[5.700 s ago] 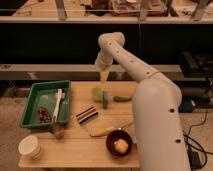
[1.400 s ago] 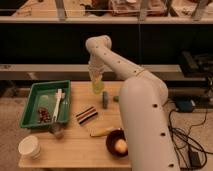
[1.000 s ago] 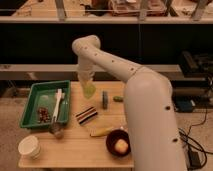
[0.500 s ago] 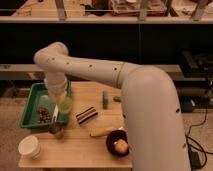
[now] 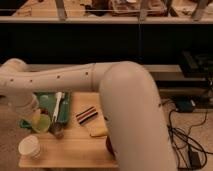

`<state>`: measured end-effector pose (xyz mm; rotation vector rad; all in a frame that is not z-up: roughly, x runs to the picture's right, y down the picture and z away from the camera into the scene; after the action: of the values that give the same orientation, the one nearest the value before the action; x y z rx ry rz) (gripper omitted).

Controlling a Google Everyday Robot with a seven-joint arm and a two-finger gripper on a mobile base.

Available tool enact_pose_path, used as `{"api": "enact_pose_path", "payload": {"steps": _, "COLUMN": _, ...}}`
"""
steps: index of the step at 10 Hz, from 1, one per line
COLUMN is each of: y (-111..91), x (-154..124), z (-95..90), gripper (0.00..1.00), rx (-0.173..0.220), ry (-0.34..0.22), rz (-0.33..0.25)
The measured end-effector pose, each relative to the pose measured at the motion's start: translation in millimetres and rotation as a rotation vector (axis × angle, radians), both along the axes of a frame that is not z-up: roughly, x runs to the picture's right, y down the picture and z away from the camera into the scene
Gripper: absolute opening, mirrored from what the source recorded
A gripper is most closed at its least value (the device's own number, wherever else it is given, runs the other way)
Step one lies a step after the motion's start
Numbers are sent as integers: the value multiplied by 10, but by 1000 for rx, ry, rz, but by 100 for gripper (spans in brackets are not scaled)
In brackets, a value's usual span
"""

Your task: Stack cups on top of each other

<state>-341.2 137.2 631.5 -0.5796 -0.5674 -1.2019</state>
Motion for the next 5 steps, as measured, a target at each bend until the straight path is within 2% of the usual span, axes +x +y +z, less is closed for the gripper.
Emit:
{"api": "enact_pose_path", "payload": {"steps": 3, "y": 82, "x": -39, "z": 90, "gripper": 0, "rx": 1, "ry": 28, "rz": -15}}
{"api": "enact_pose_path", "payload": {"steps": 5, "y": -16, "x": 76, "z": 310, "gripper": 0, "rx": -12, "ry": 59, "rz": -10}}
